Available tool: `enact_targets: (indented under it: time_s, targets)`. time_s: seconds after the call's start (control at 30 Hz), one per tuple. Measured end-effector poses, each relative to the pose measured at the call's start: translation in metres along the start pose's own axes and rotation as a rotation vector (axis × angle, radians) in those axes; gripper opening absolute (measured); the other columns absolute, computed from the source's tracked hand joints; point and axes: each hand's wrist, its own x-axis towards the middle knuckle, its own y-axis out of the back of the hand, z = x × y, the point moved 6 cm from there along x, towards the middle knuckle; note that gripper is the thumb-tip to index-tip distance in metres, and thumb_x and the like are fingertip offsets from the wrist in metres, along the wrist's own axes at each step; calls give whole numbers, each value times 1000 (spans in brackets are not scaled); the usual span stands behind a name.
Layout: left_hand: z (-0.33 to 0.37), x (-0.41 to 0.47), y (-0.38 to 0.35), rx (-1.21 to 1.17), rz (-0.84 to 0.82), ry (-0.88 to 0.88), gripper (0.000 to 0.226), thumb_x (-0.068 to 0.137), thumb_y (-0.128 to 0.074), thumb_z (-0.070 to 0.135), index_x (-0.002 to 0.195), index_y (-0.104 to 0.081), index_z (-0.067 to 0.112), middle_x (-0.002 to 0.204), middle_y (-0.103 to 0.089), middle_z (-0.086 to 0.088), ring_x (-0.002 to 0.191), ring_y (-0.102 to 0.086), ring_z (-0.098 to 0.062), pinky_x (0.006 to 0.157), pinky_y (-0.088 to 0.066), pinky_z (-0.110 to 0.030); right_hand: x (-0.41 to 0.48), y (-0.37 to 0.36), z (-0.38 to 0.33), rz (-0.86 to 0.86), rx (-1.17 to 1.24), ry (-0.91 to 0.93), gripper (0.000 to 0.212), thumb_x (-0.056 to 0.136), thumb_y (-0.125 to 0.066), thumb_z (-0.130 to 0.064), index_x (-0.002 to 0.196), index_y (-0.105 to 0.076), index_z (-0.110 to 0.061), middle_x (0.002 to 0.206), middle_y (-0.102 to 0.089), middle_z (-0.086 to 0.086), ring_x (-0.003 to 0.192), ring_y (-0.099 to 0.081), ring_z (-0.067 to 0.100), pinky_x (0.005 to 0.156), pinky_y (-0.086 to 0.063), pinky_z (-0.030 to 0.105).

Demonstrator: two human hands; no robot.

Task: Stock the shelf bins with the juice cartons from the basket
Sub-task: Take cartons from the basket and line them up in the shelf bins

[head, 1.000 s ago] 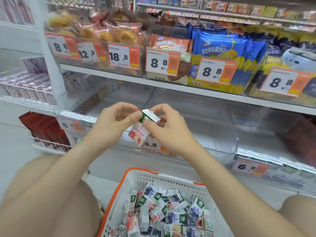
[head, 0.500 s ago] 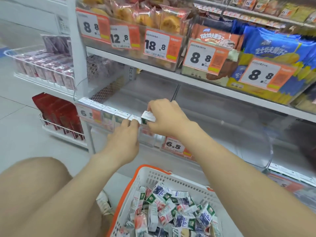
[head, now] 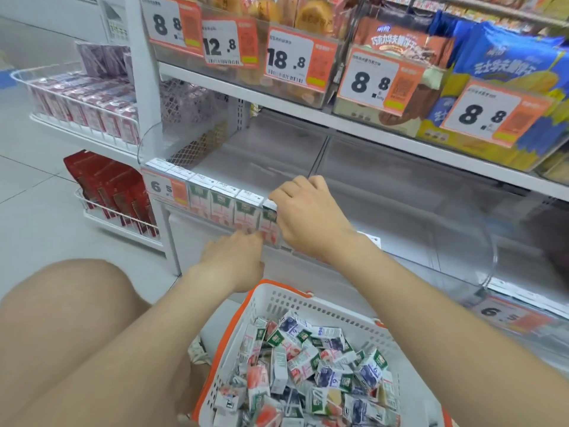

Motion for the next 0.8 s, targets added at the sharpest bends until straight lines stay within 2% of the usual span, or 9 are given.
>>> enact_targets:
  time_s: [0.07,0.13,0.3,0.43,0.53,0.6,0.7,0.73,0.8]
  targets:
    - [7,-4,-10,40,-35,-19,43,105,-50,37,145,-46,21,143,-55,-9,130,-53,-36,102,-39,-50,-24,10,-4,107,113,-12,32,88,-40,-24,103,-66,-16,97,-64,3,94,-55,30,82,-38,41]
    - [17,-8,-22,113,-52,-45,46,105,-49,40,147,-43,23,144,-55,-9,132,-52,-37,104,-36,-50,-56,11,-14,117,301,-21,26,86,-42,-23,94,-65,-14,84,-64,3,81,-55,30,74,-42,42]
    - [42,-9,-75,285,-236,-145,51,104,-50,41,153,-40,28,147,-53,-8,135,-50,-36,107,-37,-49,-119,-45,-31,-356,433,-76,9,92,-47,-20,84,-51,-23,75,-61,5,70,-58,33,58,-44,36]
    - [57,-3,-133,377,-426,-269,47,105,-50,34,151,-42,27,141,-55,-8,130,-53,-35,102,-40,-46,-168,-131,-33,-683,618,-203,28,82,-45,-16,81,-72,-8,81,-74,13,81,-69,35,73,-55,33]
    - [62,4,-176,318,-517,-334,39,104,-51,29,143,-49,25,129,-60,-5,115,-63,-30,92,-54,-45,-200,-188,-38,-807,676,-228,41,76,-37,-19,87,-74,-4,88,-76,19,84,-72,36,76,-63,52]
    - [62,6,-200,330,-562,-349,29,105,-50,24,134,-54,20,122,-61,-5,104,-64,-28,79,-53,-41,-219,-217,-42,-889,661,-236,37,81,-41,-14,91,-74,-4,92,-75,18,85,-72,36,77,-63,55]
    - [57,3,-232,432,-596,-341,21,101,-52,7,119,-61,13,113,-63,-6,91,-63,-25,76,-51,-40,-239,-237,-45,-919,639,-268,32,88,-47,7,110,-68,-2,104,-69,17,89,-66,35,69,-57,46]
    - [56,3,-241,471,-593,-339,25,99,-53,3,120,-61,13,115,-62,-7,92,-62,-25,77,-49,-41,-244,-243,-44,-908,612,-274,38,88,-47,12,119,-62,-3,109,-66,17,91,-63,34,63,-49,40]
    - [53,4,-258,482,-562,-348,45,95,-56,-2,137,-53,15,130,-55,-9,103,-62,-29,77,-46,-42,-256,-254,-39,-855,559,-273,52,88,-48,16,135,-51,-6,123,-60,17,102,-62,35,67,-42,36]
